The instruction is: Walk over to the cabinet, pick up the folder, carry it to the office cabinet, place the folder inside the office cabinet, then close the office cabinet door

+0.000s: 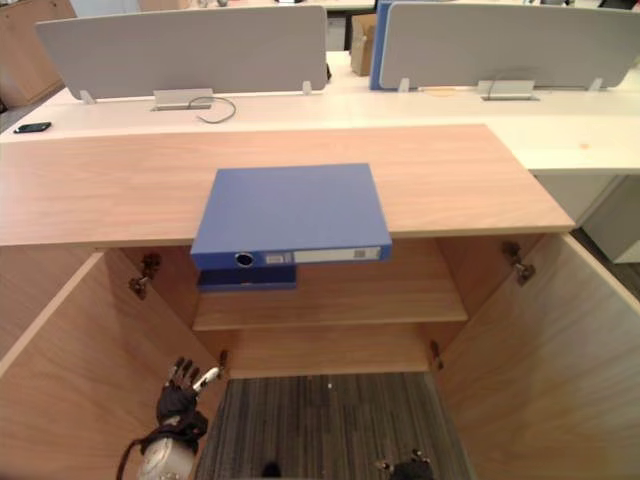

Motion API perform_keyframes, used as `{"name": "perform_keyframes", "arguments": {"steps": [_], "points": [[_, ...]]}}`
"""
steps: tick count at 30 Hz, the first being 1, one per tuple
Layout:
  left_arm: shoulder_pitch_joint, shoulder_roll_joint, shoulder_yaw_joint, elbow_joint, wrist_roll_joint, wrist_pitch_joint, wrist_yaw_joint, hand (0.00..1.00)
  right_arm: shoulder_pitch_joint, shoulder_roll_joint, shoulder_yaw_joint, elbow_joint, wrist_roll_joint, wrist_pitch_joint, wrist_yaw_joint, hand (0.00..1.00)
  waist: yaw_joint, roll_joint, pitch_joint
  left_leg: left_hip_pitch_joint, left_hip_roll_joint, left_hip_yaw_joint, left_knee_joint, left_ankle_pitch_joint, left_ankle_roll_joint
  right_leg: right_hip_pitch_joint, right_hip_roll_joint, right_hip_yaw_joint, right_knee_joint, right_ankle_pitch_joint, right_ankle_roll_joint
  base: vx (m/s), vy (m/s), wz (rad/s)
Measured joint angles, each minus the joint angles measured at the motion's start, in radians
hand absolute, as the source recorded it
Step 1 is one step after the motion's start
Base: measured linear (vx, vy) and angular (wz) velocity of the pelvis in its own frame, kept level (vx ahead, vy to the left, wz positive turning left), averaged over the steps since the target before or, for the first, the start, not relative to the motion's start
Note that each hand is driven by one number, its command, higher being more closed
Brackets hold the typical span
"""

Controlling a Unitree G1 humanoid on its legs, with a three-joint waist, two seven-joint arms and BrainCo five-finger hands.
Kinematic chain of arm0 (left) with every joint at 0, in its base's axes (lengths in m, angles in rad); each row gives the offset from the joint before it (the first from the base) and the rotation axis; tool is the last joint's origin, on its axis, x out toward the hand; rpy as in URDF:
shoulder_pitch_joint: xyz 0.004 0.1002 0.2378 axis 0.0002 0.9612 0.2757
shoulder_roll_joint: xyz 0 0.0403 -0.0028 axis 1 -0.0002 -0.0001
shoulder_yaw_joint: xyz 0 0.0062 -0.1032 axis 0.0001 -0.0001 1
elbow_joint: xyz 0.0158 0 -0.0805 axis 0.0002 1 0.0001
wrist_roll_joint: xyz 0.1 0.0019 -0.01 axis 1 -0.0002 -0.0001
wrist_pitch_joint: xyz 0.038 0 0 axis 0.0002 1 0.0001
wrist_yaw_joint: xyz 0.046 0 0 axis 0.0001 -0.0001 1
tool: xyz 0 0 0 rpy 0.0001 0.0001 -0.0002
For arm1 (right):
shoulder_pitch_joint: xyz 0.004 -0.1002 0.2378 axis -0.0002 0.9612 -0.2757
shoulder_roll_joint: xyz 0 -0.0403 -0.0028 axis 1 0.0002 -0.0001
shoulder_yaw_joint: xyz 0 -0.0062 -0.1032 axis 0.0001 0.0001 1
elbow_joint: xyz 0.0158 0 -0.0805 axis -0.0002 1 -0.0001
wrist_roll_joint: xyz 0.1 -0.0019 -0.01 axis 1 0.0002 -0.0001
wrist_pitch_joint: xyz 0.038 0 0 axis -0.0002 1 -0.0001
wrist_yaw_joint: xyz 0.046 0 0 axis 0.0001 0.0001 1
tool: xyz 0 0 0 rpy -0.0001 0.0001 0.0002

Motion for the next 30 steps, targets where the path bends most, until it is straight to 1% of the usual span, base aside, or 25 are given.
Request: {"name": "perform_keyframes", "arguments": {"steps": [1, 2, 4, 5, 7, 8, 9, 10, 11, 14, 16, 19, 21, 23, 25, 28, 30], "points": [[0.0, -0.012, -0.002, -0.051, 0.084, 0.0, 0.04, 0.0, 0.006, 0.008, 0.008, -0.012, 0.001, -0.001, -0.003, 0.0, 0.0, -0.003, 0.0, 0.001, 0.0, -0.003, 0.0, 0.002, -0.001, 0.008, 0.0, -0.009, -0.005, 0.002, 0.001, -0.04, -0.009, 0.16], [0.002, -0.022, -0.007, -0.076, 0.112, 0.001, 0.053, 0.0, 0.009, 0.007, 0.023, -0.012, 0.001, -0.001, -0.004, 0.0, 0.0, -0.007, -0.004, -0.001, 0.002, -0.004, 0.0, 0.003, -0.002, 0.01, -0.001, -0.009, -0.008, 0.006, 0.001, -0.02, 0.005, 0.08], [0.004, -0.024, -0.031, -0.208, 0.274, 0.002, 0.135, 0.0, 0.014, 0.015, 0.043, -0.012, 0.0, -0.013, -0.011, 0.0, 0.006, -0.015, -0.019, -0.006, 0.01, -0.004, 0.001, 0.007, -0.007, 0.014, 0.004, -0.009, -0.02, 0.018, -0.001, 0.0, 0.0, 0.0], [0.003, -0.024, -0.035, -0.239, 0.305, 0.002, 0.15, 0.0, 0.016, 0.017, 0.049, -0.012, 0.002, -0.015, -0.013, 0.0, 0.006, -0.018, -0.02, -0.007, 0.011, -0.003, 0.001, 0.008, -0.008, 0.014, 0.006, -0.008, -0.021, 0.02, -0.002, -0.04, -0.007, -0.03], [-0.001, -0.024, -0.046, -0.332, 0.454, 0.003, 0.228, 0.0, 0.025, 0.019, 0.065, -0.015, 0.002, -0.024, -0.025, 0.0, 0.007, -0.028, -0.029, -0.016, 0.016, 0.001, 0.001, 0.008, -0.009, 0.009, 0.009, -0.004, -0.025, 0.03, -0.004, -0.06, 0.0, -0.05], [-0.002, -0.024, -0.045, -0.347, 0.481, 0.004, 0.245, 0.0, 0.028, 0.02, 0.066, -0.015, 0.002, -0.026, -0.028, 0.0, 0.007, -0.027, -0.036, -0.018, 0.017, 0.003, 0.001, 0.008, -0.009, 0.007, 0.01, -0.002, -0.027, 0.033, -0.004, -0.06, 0.014, -0.12], [-0.005, -0.024, -0.042, -0.376, 0.532, 0.005, 0.281, 0.0, 0.034, 0.019, 0.068, -0.018, 0.002, -0.028, -0.033, 0.0, 0.009, -0.027, -0.043, -0.017, 0.021, 0.009, 0.001, 0.003, -0.009, 0.003, 0.013, 0.01, -0.027, 0.039, -0.005, -0.06, 0.022, -0.19], [-0.005, -0.024, -0.034, -0.407, 0.578, 0.01, 0.315, 0.0, 0.037, 0.024, 0.066, -0.022, 0.002, -0.029, -0.039, 0.0, 0.014, -0.029, -0.045, -0.018, 0.022, 0.012, 0.0, -0.002, -0.002, -0.001, 0.015, 0.016, -0.028, 0.045, -0.004, -0.06, 0.022, -0.18], [-0.005, -0.024, -0.029, -0.427, 0.597, 0.014, 0.329, 0.0, 0.04, 0.029, 0.064, -0.028, 0.002, -0.03, -0.042, 0.0, 0.015, -0.029, -0.044, -0.018, 0.023, 0.012, 0.0, -0.001, -0.001, -0.002, 0.016, 0.017, -0.029, 0.049, -0.003, -0.08, 0.018, -0.13], [-0.006, -0.024, -0.019, -0.525, 0.713, 0.028, 0.397, 0.0, 0.049, 0.038, 0.058, -0.032, 0.002, -0.035, -0.052, 0.0, 0.013, -0.035, -0.051, -0.017, 0.025, 0.017, 0.0, 0.001, 0.002, -0.003, 0.016, 0.02, -0.031, 0.056, -0.003, -0.08, 0.015, -0.04], [-0.018, -0.023, -0.026, -0.563, 0.793, 0.033, 0.432, 0.0, 0.053, 0.036, 0.06, -0.029, 0.001, -0.036, -0.056, 0.0, 0.014, -0.031, -0.062, -0.019, 0.026, 0.018, 0.0, 0.001, 0.002, -0.011, 0.018, 0.025, -0.034, 0.057, -0.004, -0.09, 0.008, 0.0], [-0.059, -0.021, -0.055, -0.564, 0.881, 0.04, 0.432, 0.0, 0.052, 0.035, 0.06, -0.017, 0.001, -0.036, -0.056, 0.0, 0.014, -0.03, -0.072, -0.021, 0.033, 0.025, 0.0, 0.005, -0.003, -0.017, 0.027, 0.035, -0.04, 0.056, -0.004, -0.06, -0.011, -0.07], [-0.08, -0.021, -0.077, -0.563, 0.904, 0.04, 0.413, 0.0, 0.05, 0.035, 0.06, -0.01, 0.001, -0.036, -0.056, 0.0, 0.012, -0.031, -0.074, -0.024, 0.04, 0.032, 0.0, 0.009, -0.008, -0.021, 0.034, 0.044, -0.045, 0.057, -0.006, -0.03, -0.028, -0.11], [-0.096, -0.017, -0.105, -0.56, 0.928, 0.04, 0.392, 0.0, 0.047, 0.034, 0.058, -0.002, 0.001, -0.037, -0.055, 0.0, 0.002, -0.034, -0.091, -0.039, 0.044, 0.032, 0.0, 0.02, -0.017, -0.032, 0.04, 0.044, -0.05, 0.061, -0.01, 0.01, -0.039, -0.02], [-0.108, -0.015, -0.119, -0.554, 0.944, 0.041, 0.381, 0.0, 0.036, 0.03, 0.058, 0.019, 0.001, -0.037, -0.055, 0.0, -0.001, -0.035, -0.095, -0.039, 0.045, 0.032, 0.0, 0.024, -0.014, -0.034, 0.042, 0.046, -0.052, 0.063, -0.013, 0.04, -0.024, -0.02], [-0.161, 0.016, -0.125, -0.451, 0.997, 0.046, 0.364, 0.0, 0.011, 0.024, 0.058, 0.052, 0.0, -0.032, -0.052, 0.0, -0.001, -0.033, -0.095, -0.033, 0.042, 0.033, 0.0, 0.026, -0.015, -0.027, 0.05, 0.045, -0.059, 0.063, -0.014, 0.02, -0.032, 0.0], [-0.18, 0.04, -0.128, -0.389, 1.031, 0.061, 0.349, 0.0, 0.007, 0.023, 0.057, 0.053, 0.0, -0.029, -0.046, 0.0, -0.006, -0.031, -0.093, -0.033, 0.044, 0.032, 0.0, 0.026, -0.015, -0.025, 0.054, 0.045, -0.063, 0.063, -0.018, 0.0, 0.0, 0.0]]}}
